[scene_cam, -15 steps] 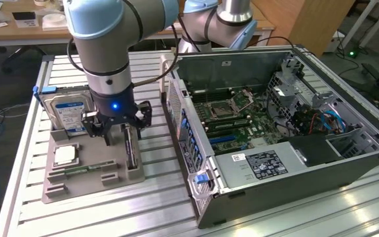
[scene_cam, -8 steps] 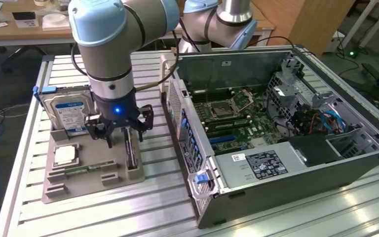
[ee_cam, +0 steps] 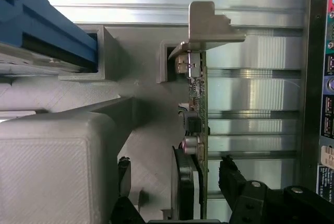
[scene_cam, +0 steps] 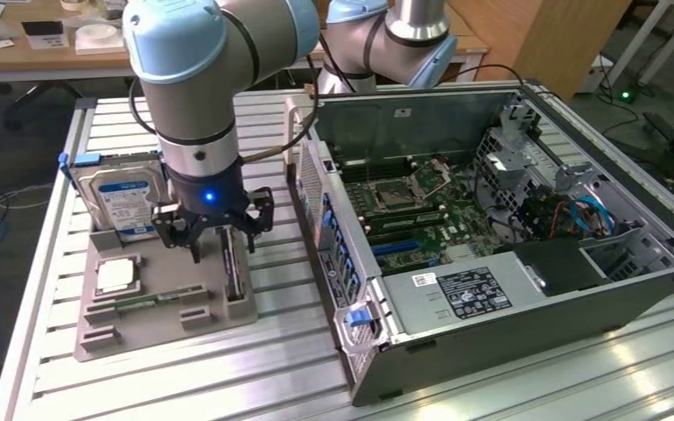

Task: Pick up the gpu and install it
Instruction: 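Pick up the gpu and move the gpu toward the slot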

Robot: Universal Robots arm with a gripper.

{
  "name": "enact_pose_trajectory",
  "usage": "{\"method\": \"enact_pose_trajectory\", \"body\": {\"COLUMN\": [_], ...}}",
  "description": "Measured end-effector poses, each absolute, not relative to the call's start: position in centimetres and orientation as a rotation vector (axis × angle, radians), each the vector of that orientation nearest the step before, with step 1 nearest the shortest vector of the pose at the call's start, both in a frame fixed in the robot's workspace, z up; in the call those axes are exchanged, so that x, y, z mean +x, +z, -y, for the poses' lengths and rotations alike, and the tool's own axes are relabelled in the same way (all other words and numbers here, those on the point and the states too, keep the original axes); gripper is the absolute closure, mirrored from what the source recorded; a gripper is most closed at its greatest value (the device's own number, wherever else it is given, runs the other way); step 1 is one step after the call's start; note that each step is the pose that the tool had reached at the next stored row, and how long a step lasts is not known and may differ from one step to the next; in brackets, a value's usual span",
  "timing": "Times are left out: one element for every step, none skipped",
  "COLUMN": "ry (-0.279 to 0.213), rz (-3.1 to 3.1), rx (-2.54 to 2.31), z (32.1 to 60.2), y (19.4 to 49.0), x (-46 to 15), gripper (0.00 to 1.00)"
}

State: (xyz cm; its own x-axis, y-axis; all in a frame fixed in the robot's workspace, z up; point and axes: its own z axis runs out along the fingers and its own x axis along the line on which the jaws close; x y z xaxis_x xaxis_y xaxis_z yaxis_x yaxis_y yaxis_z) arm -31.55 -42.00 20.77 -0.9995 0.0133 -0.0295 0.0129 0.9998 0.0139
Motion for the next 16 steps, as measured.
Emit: {"method": "enact_pose_trajectory", "body": {"ry": [0.021,0.021,0.021,0.021,0.022,0.021,0.021,0.021,0.021,0.021,0.021,0.021,0.021,0.021,0.021,0.021], "rz": [-3.112,-3.112,-3.112,-3.112,-3.112,-3.112,-3.112,-3.112,-3.112,-3.112,-3.112,-3.112,-3.112,-3.112,-3.112,-3.112], "rx": [0.02,0.02,0.02,0.021,0.021,0.021,0.021,0.021,0.021,0.022,0.022,0.022,0.023,0.023,0.023,0.023], "z": [42.0,42.02,42.05,42.07,42.09,42.1,42.13,42.16,42.17,42.18,42.19,42.19,42.19,42.19,42.19,42.19], "y": [20.75,20.72,20.67,20.62,20.56,20.51,20.48,20.45,20.42,20.39,20.36,20.34,20.33,20.32,20.31,20.3], "x": [-31.53,-31.48,-31.44,-31.34,-31.22,-31.2,-31.2,-31.2,-31.2,-31.2,-31.2,-31.2,-31.2,-31.2,-31.19,-31.18], "gripper": [0.22,0.22,0.22,0.22,0.22,0.22,0.22,0.22,0.24,0.24,0.3,0.3,0.36,0.36,0.38,0.38]}}
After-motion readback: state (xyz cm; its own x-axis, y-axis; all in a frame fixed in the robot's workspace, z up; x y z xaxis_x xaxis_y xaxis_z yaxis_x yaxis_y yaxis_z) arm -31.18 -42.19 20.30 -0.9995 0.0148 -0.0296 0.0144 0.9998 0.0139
